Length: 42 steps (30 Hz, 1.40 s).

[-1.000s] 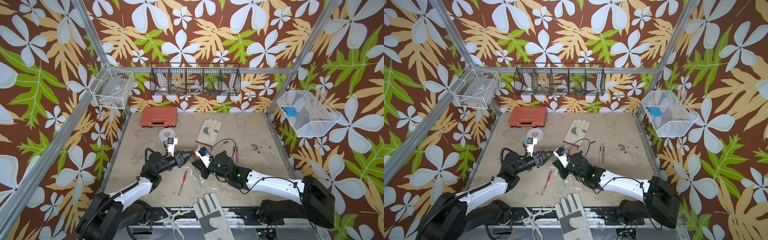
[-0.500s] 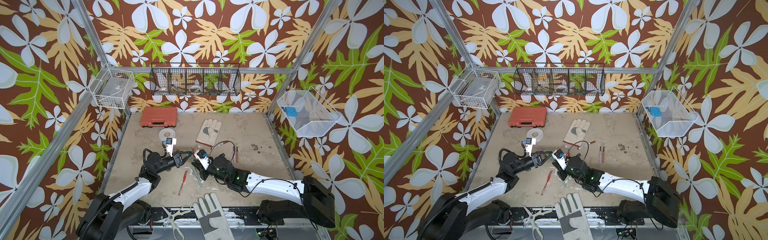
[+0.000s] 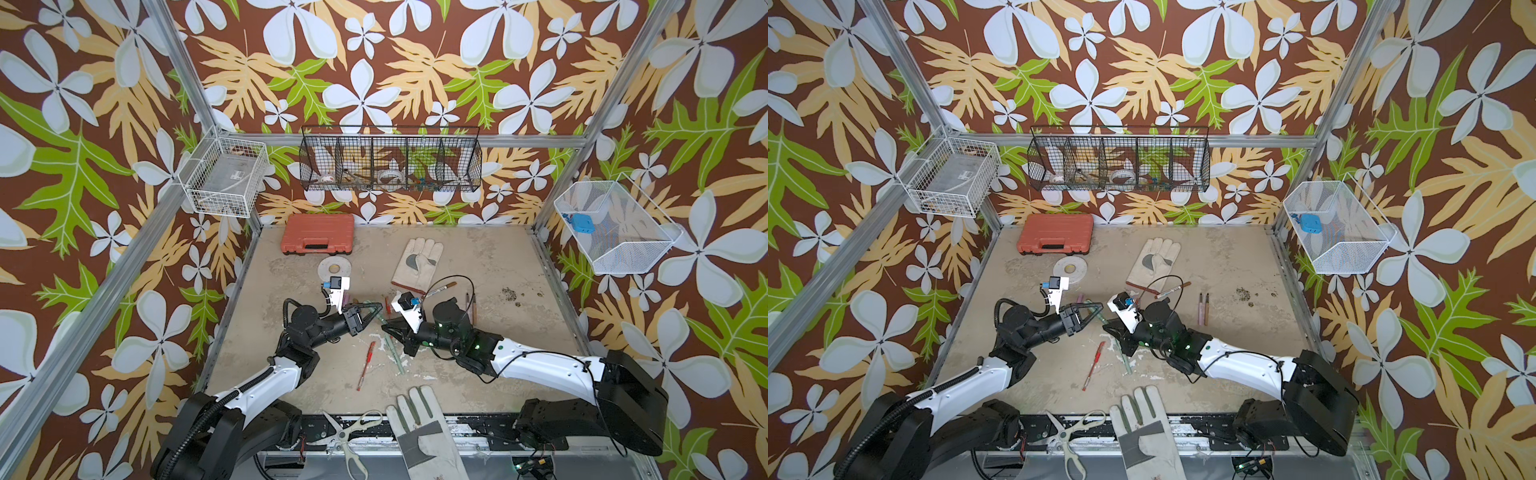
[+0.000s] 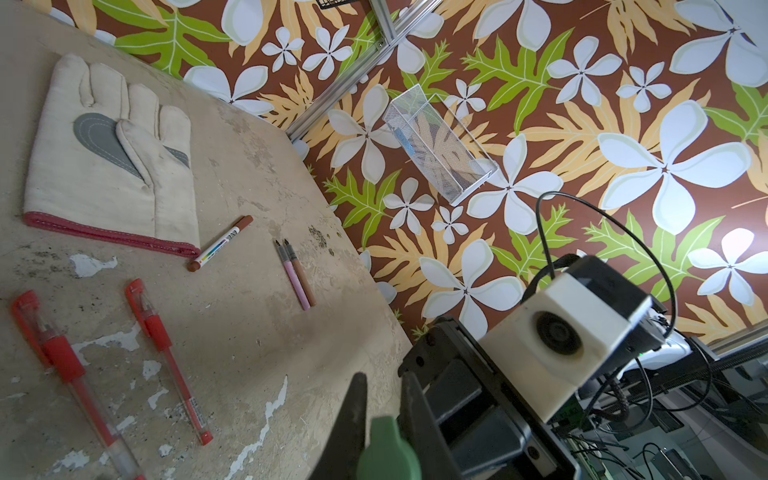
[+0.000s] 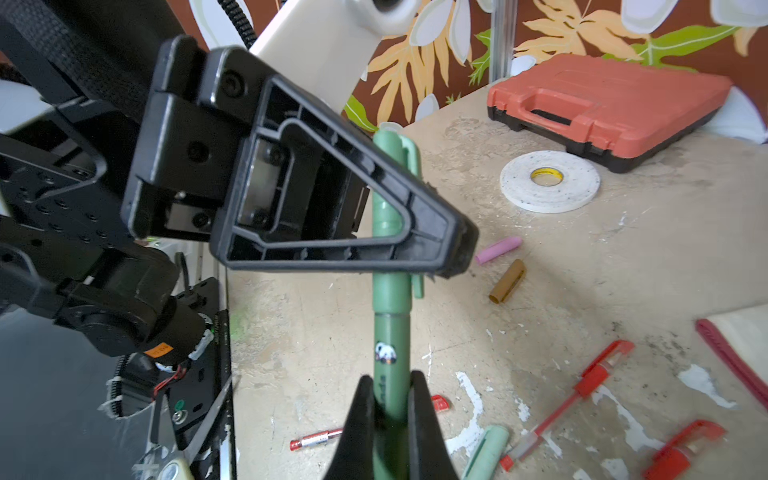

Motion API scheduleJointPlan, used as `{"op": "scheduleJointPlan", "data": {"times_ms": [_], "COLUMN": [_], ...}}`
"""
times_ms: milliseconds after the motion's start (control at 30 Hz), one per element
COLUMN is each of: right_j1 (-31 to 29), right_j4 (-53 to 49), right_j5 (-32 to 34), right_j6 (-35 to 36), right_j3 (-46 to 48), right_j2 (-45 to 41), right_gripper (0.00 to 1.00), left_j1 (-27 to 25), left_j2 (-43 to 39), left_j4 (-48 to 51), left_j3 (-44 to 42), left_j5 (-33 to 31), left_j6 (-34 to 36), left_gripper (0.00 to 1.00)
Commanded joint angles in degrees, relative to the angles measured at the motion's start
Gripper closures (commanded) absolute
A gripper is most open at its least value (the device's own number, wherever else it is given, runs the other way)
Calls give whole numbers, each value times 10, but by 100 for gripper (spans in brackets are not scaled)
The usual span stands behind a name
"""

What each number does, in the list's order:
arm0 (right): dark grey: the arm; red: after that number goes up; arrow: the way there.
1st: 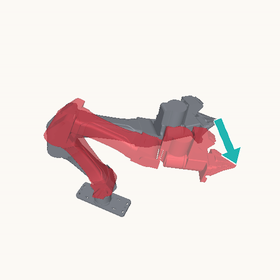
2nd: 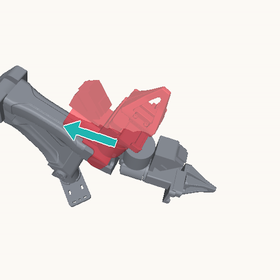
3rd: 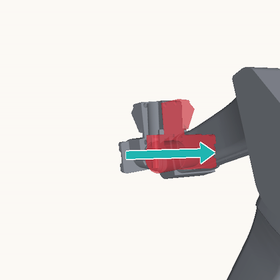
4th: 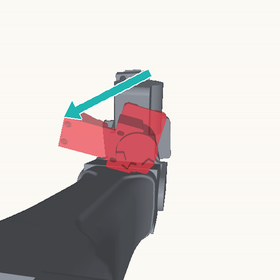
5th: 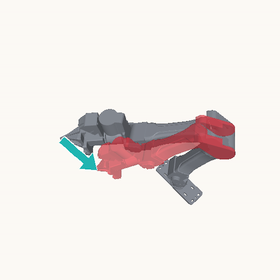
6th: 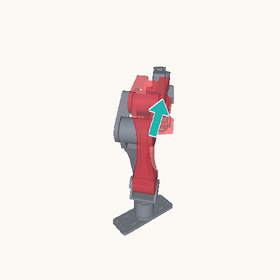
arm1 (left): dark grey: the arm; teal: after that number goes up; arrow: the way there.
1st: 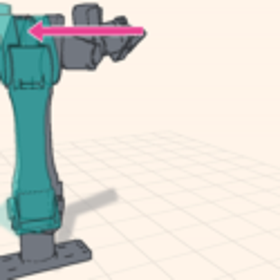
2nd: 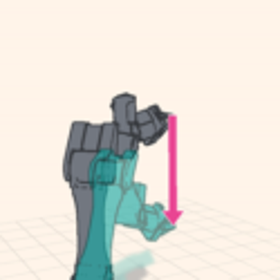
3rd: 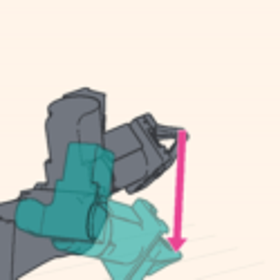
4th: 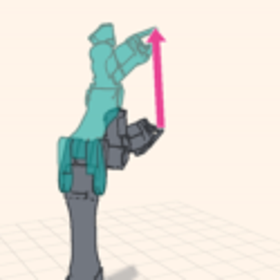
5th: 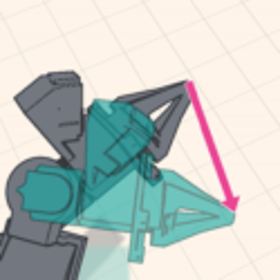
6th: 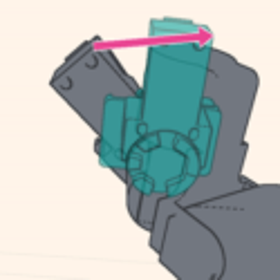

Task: Open the pen caps

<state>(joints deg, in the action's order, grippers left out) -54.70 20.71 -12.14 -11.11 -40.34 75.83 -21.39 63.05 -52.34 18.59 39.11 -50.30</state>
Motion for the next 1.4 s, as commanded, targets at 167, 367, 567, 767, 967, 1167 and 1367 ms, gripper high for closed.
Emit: {"op": "scheduleJointPlan", "data": {"times_ms": [167,367,567,767,967,1167,1367], "right_j1": [-101,-110,-56,13,19,18,18], "right_j4": [-161,-161,-134,-109,-112,-112,-103], "right_j5": [310,287,84,-70,-57,-20,53], "right_j6": [68,70,43,12,12,13,5], "right_j3": [-29,-32,-12,11,8,16,33], "right_j2": [13,20,-10,-27,-25,-50,-91], "right_gripper": [100,100,100,100,100,100,100], "left_j1": [22,25,26,30,37,37,17], "left_j2": [-5,-10,-20,-16,-16,-19,-13], "left_j4": [-42,-39,-38,-41,-47,-27,91], "left_j3": [-3,-2,-7,-10,-11,-6,31], "left_j5": [-123,-124,-129,-131,-128,-132,-178], "left_j6": [18,16,19,19,15,26,88], "left_gripper": [100,100,100,100,100,100,100]}}
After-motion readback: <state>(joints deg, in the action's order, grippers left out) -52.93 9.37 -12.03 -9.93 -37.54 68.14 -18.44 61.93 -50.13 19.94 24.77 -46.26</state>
